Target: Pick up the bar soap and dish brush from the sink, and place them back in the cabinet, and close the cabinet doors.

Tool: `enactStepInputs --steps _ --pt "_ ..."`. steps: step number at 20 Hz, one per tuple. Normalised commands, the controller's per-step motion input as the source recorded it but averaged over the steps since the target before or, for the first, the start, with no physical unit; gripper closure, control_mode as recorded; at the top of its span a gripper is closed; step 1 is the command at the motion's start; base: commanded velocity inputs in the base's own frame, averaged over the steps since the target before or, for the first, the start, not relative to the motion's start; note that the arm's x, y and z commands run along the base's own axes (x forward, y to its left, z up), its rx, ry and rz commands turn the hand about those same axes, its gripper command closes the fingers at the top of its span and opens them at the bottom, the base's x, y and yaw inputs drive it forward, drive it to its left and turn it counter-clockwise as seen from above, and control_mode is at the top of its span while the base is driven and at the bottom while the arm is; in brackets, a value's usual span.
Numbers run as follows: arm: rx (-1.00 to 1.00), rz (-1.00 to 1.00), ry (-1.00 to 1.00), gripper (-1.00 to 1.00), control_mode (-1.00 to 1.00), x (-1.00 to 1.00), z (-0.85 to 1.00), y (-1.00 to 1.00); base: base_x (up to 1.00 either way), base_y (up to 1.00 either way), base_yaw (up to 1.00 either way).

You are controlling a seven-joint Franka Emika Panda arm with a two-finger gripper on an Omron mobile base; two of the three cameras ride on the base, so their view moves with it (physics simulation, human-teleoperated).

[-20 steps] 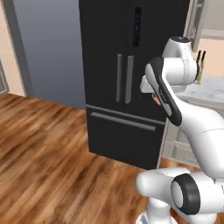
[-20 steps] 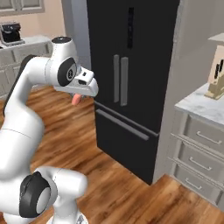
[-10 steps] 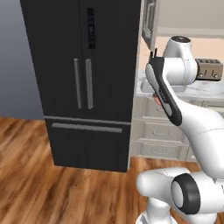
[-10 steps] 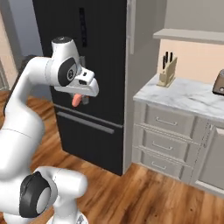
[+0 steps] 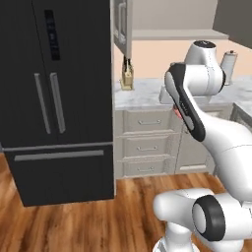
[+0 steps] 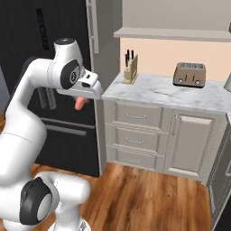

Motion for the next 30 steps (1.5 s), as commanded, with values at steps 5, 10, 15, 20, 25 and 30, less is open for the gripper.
enactStepInputs --steps 5,10,15,20,25,30 --pt "0.0 0.0 0.0 1.0 1.0 0.0 0.0 0.0 0.28 -0.31 -0.27" --pt "0.0 0.0 0.0 1.0 1.0 0.0 0.0 0.0 0.3 -0.31 -0.12" --pt "0.0 0.0 0.0 1.0 1.0 0.0 0.0 0.0 0.36 -0.42 0.0" --pt "0.0 0.0 0.0 1.0 1.0 0.0 0.0 0.0 0.36 -0.51 0.0" --pt "0.0 0.0 0.0 1.0 1.0 0.0 0.0 0.0 0.47 -0.17 0.0" --pt "0.0 0.0 0.0 1.0 1.0 0.0 0.0 0.0 0.65 -0.05 0.0"
